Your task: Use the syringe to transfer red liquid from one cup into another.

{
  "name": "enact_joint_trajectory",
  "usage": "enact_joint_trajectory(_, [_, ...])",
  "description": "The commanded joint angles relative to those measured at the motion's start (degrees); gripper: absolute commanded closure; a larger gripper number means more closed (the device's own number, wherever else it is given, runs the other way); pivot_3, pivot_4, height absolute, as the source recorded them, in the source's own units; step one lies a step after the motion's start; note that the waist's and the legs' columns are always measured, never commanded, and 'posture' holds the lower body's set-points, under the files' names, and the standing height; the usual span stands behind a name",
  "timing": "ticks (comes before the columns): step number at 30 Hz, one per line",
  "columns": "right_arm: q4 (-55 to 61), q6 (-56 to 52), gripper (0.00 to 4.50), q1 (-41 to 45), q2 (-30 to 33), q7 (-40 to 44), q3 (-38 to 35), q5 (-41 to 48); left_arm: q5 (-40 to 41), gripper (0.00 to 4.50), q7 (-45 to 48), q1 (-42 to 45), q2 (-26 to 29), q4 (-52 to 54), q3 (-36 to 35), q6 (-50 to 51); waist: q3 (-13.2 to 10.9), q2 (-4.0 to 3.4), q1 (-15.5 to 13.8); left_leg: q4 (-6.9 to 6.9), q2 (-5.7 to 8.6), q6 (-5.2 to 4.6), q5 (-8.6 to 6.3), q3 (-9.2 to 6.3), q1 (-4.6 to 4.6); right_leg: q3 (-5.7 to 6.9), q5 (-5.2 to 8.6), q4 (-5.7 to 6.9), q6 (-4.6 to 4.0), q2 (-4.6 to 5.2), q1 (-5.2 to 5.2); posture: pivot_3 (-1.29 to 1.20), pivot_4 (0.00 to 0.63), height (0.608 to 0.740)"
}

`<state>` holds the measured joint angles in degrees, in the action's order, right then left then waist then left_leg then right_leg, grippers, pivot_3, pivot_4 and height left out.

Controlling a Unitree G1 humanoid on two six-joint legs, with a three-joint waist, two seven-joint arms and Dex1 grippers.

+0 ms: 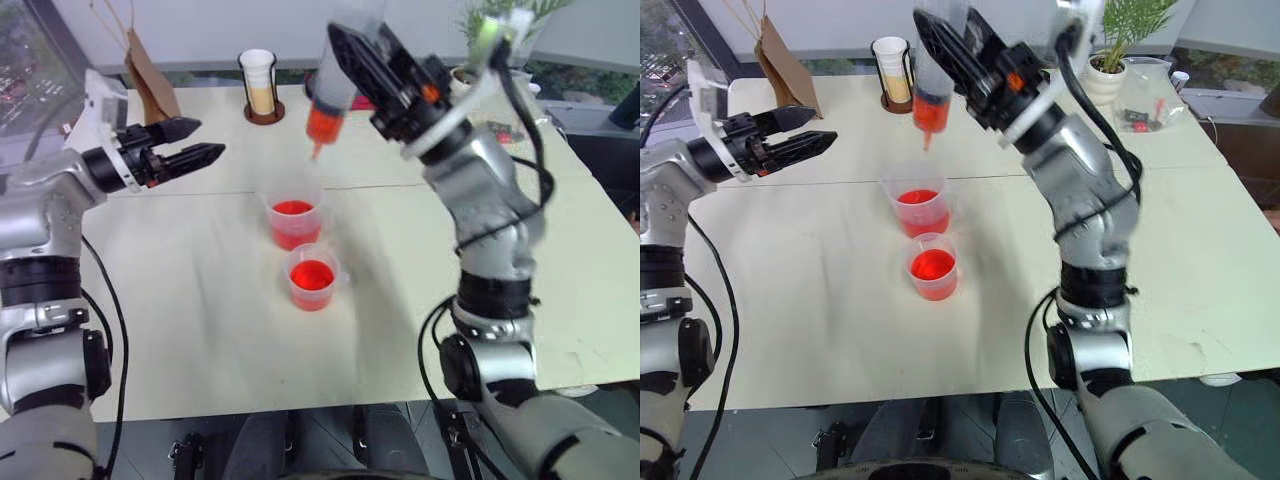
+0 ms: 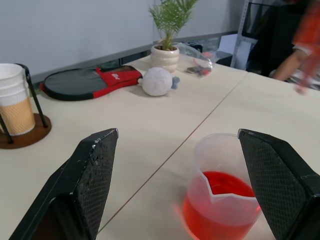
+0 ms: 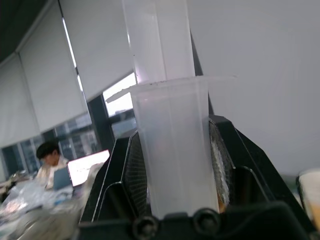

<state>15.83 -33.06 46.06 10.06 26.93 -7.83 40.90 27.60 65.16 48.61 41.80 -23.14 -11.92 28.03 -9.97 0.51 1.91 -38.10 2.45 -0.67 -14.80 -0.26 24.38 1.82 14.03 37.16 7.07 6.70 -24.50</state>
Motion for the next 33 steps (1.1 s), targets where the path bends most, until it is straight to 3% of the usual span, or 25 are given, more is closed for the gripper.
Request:
enact_joint_trajectory(1, [9.2, -5.2, 3.09, -4.2, 0.8, -3.3, 1.5, 4.4, -0.1, 0.56, 1.5, 3.7, 0.1, -1.1, 0.5, -1.8, 0.0, 0.00, 0.1, -0.03, -0.01, -0.01, 0.00, 0.00, 0.00, 0.00, 0.00, 0.01, 0.00, -0.02, 0.00, 0.00, 0.150, 0.740])
enact_joint_trajectory(5, [15.1, -5.0, 3.09, -15.6, 3.0, -2.3, 7.2, 0.7, 0.2, 0.56, 5.4, 8.4, -0.7, -1.9, 3.1, -1.0, 0.0, 0.02, -0.6, -0.03, -0.02, -0.12, -0.06, 0.05, 0.00, -0.01, 0.00, -0.01, 0.00, -0.05, 0.02, 0.00, 0.150, 0.740])
enact_joint_trajectory(9, [15.3, -3.1, 3.09, -20.0, 3.4, -1.8, 9.6, -1.2, 1.4, 0.56, 7.7, 13.5, -1.6, -0.9, 4.3, 0.8, 0.0, 0.03, -1.0, -0.10, -0.02, -0.21, -0.11, 0.11, 0.00, -0.01, 0.00, -0.02, 0.01, -0.05, 0.03, 0.00, 0.150, 0.740])
enact_joint_trajectory(17, [15.3, -1.8, 3.09, -21.3, 2.8, -2.0, 11.4, -2.2, 3.1, 0.56, 10.6, 18.9, -5.9, 3.8, 6.7, 3.1, 0.0, 0.03, -1.0, -0.14, -0.03, -0.20, -0.10, 0.08, -0.01, -0.01, 0.01, -0.04, 0.01, -0.05, 0.06, 0.00, 0.150, 0.740])
enact_joint_trajectory(33, [15.6, -1.1, 3.09, -22.3, 3.7, -1.6, 12.8, -3.4, 3.4, 0.56, 11.4, 19.3, -9.3, 5.8, 8.4, 2.3, 0.0, 0.03, -1.1, -0.14, -0.06, -0.23, -0.11, 0.07, -0.01, -0.01, 0.01, -0.08, 0.01, -0.09, 0.07, 0.00, 0.150, 0.740])
